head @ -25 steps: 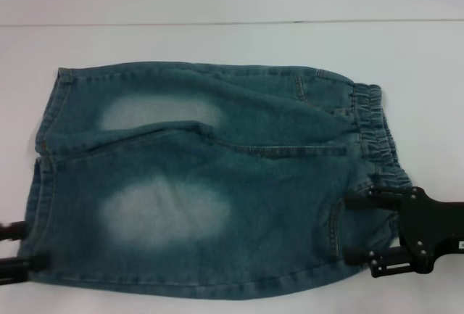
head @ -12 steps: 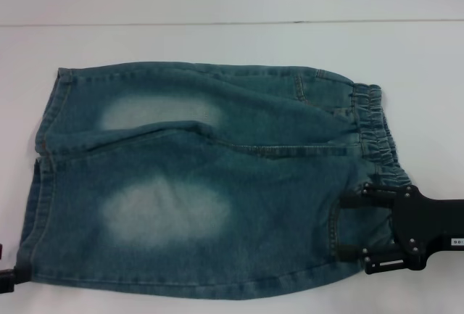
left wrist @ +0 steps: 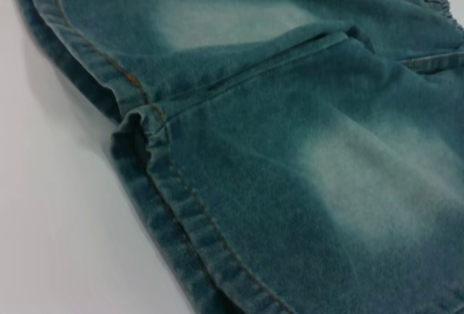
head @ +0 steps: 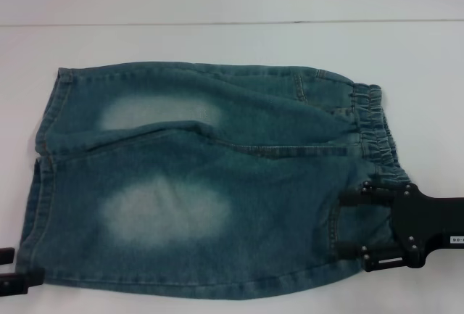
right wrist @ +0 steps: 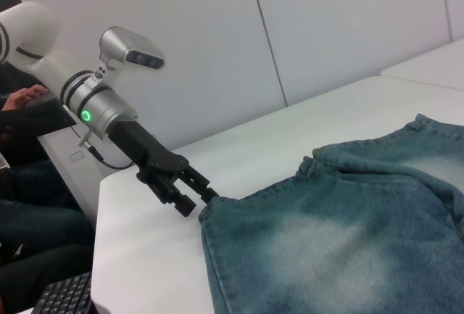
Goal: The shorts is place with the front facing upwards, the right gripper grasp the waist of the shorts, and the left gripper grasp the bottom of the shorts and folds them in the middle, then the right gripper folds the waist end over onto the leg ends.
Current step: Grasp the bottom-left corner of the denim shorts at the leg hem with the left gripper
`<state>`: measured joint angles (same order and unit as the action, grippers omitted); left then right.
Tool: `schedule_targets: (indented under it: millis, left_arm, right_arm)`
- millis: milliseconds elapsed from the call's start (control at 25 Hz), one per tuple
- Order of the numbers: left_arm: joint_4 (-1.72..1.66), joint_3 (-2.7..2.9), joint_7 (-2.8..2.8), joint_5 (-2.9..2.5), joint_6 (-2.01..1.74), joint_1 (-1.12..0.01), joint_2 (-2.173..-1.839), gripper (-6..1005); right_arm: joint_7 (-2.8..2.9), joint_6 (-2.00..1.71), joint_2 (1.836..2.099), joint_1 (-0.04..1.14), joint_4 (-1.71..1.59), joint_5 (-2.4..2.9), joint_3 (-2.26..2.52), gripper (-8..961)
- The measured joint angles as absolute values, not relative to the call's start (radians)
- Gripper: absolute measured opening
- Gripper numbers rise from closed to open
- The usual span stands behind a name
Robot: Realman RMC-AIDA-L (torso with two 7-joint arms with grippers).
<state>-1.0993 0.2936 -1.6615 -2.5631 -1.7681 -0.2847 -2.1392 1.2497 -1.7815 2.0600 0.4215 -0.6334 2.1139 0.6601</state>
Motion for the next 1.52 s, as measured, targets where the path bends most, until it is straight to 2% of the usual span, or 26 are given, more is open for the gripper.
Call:
schedule_targets:
  millis: [400, 640, 880, 1080, 1520]
  left_arm:
    - [-1.097, 0.329, -1.672, -2.562, -1.776, -0.289, -2.143, 872]
    - [-1.111, 0.318, -1.673, -2.556, -1.770, -0.289, -2.143, 830]
    - [-1.117, 0.316, -1.673, -2.547, -1.761, -0.287, -2.143, 635]
    - [-1.119, 0.318, -1.678, -2.549, -1.769, -0.292, -2.139, 392]
    - [-1.114, 0.323, -1.683, -2.545, -1.771, -0.300, -2.140, 152]
  right_arm:
    - [1.248, -1.780, 2.060, 0.422, -0.633, 2.113, 0.657, 940]
    - [1.252, -1.788, 2.060, 0.422, -0.633, 2.110, 0.655, 940]
    - [1.254, -1.799, 2.060, 0.422, -0.633, 2.108, 0.650, 941]
    - [1.270, -1.801, 2.053, 0.422, -0.641, 2.108, 0.646, 941]
    - [1.302, -1.808, 2.059, 0.425, -0.644, 2.101, 0.493, 942]
